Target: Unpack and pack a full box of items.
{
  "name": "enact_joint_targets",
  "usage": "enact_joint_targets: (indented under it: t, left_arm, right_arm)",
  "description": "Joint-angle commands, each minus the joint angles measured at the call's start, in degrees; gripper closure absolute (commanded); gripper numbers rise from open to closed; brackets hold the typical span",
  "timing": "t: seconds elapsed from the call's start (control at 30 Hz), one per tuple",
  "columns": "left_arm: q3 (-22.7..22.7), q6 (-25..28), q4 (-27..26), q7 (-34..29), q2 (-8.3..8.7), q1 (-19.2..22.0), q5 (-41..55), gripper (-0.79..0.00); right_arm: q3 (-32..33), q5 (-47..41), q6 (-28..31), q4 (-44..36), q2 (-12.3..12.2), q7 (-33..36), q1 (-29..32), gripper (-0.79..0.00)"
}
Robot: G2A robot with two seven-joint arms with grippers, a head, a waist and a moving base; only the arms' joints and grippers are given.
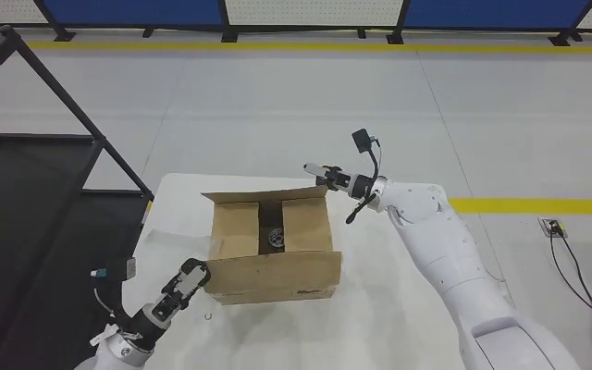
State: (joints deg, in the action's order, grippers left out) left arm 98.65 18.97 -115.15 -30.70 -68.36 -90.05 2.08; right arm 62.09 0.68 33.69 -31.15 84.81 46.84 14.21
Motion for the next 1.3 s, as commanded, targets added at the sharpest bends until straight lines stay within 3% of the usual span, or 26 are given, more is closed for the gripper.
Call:
enact_joint_targets:
  t: [0.0, 0.07, 0.43, 0.83, 1.0, 1.27]
  left_arm:
    - [-1.64, -2.80, 1.29, 3.10, -0.12, 2.29, -2.33, -0.785]
    - [-3.12, -5.11, 2.03, 5.34, -0.29, 3.50, -3.06, -0.785]
    - [-3.55, -6.04, 2.63, 5.81, -0.32, 3.90, -3.44, -0.785]
    - [-12.57, -11.10, 8.64, 16.41, -1.23, 14.35, -14.18, -0.785]
    - [-15.53, -11.37, 11.72, 18.80, -1.58, 17.31, -17.88, -0.785]
    - [-18.96, -11.33, 15.93, 21.84, -2.05, 20.60, -23.46, -0.785]
  right_arm:
    - [-0.12, 0.81, -3.01, -3.55, -0.50, 3.63, 1.10, -0.785]
    - [0.01, 1.46, -4.95, -6.14, -0.86, 4.83, 1.86, -0.785]
    - [-0.24, 2.00, -5.96, -7.12, -0.84, 4.16, 2.29, -0.785]
    - [-4.03, 5.60, -32.53, -17.60, -0.34, 7.94, 2.90, -0.785]
    - [-4.36, 6.25, -38.55, -21.02, -0.65, 9.78, 4.66, -0.785]
    - [-3.36, 5.71, -43.13, -27.66, -1.31, 8.93, 8.68, -0.785]
